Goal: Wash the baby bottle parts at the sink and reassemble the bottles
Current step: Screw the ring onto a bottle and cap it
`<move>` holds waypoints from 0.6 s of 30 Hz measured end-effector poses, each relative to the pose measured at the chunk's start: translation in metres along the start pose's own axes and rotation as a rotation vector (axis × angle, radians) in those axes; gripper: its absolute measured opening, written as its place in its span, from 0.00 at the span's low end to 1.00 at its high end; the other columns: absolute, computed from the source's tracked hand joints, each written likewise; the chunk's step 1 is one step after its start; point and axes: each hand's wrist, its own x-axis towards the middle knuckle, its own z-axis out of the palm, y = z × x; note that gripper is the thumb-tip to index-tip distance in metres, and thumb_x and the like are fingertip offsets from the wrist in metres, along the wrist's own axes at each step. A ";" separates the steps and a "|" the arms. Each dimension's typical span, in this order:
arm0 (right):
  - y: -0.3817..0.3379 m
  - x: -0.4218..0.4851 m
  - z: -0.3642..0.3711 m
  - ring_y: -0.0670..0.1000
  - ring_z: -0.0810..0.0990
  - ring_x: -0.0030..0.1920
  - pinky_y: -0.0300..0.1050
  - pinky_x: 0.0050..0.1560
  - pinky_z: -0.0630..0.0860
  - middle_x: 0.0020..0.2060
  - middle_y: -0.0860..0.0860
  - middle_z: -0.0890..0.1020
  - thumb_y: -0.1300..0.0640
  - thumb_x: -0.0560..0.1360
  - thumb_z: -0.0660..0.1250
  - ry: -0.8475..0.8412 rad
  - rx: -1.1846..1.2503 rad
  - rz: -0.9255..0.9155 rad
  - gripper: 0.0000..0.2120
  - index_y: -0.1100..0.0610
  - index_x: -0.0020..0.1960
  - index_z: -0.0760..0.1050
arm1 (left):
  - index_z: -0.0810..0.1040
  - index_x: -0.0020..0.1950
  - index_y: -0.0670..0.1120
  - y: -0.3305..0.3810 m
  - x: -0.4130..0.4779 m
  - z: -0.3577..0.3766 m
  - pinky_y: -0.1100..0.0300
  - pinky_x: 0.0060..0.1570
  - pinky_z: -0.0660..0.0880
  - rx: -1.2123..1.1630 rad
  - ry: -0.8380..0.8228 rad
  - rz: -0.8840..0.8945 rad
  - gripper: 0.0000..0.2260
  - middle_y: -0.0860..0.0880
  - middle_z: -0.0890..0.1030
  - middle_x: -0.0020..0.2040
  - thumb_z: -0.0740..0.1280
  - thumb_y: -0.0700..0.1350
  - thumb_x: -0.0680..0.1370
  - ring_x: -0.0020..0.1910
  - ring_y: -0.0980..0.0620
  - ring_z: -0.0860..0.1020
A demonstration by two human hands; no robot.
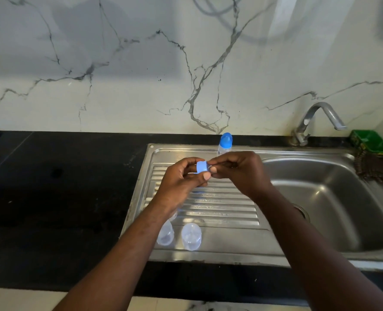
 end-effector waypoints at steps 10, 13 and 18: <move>0.010 0.010 -0.026 0.59 0.86 0.45 0.50 0.49 0.84 0.43 0.59 0.86 0.69 0.72 0.73 -0.201 0.218 0.207 0.09 0.66 0.52 0.83 | 0.81 0.60 0.43 0.003 0.001 0.010 0.61 0.44 0.80 -0.014 -0.057 -0.086 0.12 0.42 0.86 0.50 0.73 0.38 0.76 0.47 0.45 0.85; 0.016 0.008 -0.024 0.57 0.86 0.45 0.48 0.48 0.84 0.43 0.58 0.87 0.67 0.72 0.73 -0.189 0.238 0.245 0.09 0.65 0.52 0.83 | 0.81 0.59 0.41 -0.002 0.000 0.014 0.62 0.44 0.81 -0.040 -0.020 -0.136 0.11 0.40 0.85 0.51 0.72 0.40 0.77 0.46 0.45 0.84; 0.017 0.009 -0.015 0.44 0.85 0.46 0.32 0.49 0.78 0.47 0.47 0.86 0.64 0.72 0.75 -0.141 -0.106 -0.007 0.17 0.57 0.60 0.82 | 0.81 0.60 0.37 0.001 0.000 0.020 0.62 0.44 0.82 -0.265 0.099 -0.292 0.19 0.34 0.83 0.54 0.66 0.52 0.80 0.47 0.45 0.81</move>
